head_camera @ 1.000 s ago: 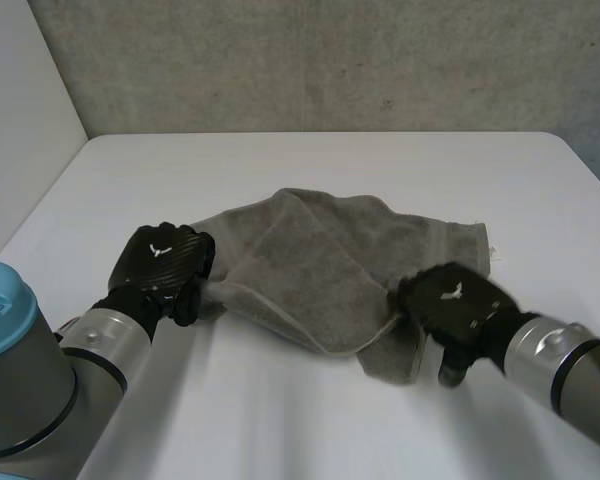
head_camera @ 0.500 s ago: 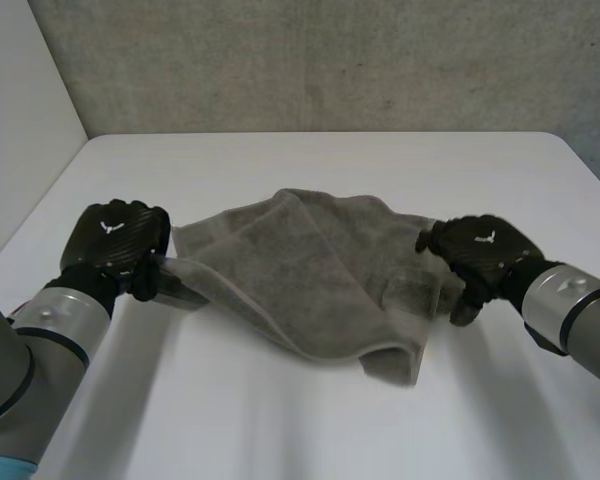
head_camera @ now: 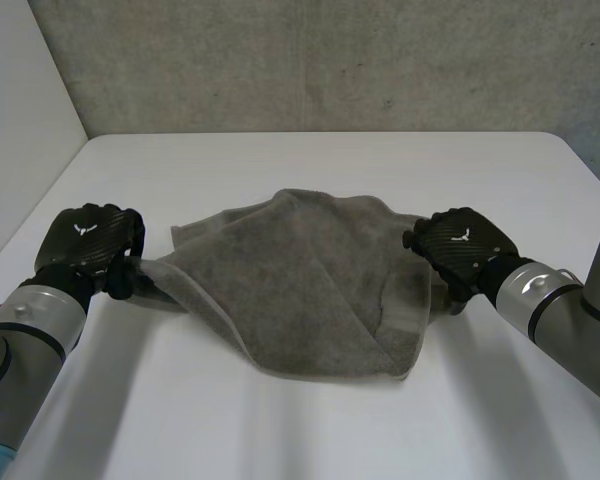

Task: Fold the towel.

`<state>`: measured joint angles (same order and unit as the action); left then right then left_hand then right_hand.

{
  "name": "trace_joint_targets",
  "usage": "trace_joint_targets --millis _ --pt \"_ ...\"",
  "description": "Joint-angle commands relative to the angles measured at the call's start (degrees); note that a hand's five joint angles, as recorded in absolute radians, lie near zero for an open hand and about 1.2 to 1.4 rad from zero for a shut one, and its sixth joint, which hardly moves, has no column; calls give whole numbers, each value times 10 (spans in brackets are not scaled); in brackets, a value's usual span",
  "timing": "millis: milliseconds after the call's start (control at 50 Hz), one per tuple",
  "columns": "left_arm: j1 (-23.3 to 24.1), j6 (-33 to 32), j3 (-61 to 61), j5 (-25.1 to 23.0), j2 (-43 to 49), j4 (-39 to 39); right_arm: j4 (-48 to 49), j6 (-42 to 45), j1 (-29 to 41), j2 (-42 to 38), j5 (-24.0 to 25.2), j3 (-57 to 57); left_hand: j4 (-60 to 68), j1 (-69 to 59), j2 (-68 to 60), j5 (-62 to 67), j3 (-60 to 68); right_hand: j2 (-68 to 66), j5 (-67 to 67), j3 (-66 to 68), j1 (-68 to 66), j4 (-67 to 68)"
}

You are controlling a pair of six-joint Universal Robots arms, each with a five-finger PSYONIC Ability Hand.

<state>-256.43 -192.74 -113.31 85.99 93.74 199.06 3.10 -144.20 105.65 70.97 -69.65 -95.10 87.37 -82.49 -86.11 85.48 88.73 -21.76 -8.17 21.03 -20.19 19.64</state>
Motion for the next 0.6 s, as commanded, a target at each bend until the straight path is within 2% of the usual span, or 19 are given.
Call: trace_joint_targets --millis 20,60,140,380,560,600 --pt "-12 0 3 0 1 1 -1 156 7 -5 1 -8 -74 25 61 -155 -87 33 -3 -25 17 -11" --pt "-14 0 3 0 2 1 4 197 7 -18 1 -8 -74 25 61 -155 -87 29 -7 -22 14 -8" --pt "-14 1 5 0 4 1 23 217 9 -37 7 -6 -74 25 61 -155 -87 23 -13 -15 7 -1" --pt "-16 1 5 0 7 4 104 219 21 -75 56 -12 -74 25 61 -155 -87 -18 -54 25 -34 39" --pt "-16 1 4 0 8 4 129 227 24 -115 63 -3 -74 25 61 -155 -87 -36 -72 44 -52 57" --pt "-16 1 4 0 9 5 134 241 25 -123 63 -2 -74 25 61 -155 -87 -88 -124 95 -104 109"
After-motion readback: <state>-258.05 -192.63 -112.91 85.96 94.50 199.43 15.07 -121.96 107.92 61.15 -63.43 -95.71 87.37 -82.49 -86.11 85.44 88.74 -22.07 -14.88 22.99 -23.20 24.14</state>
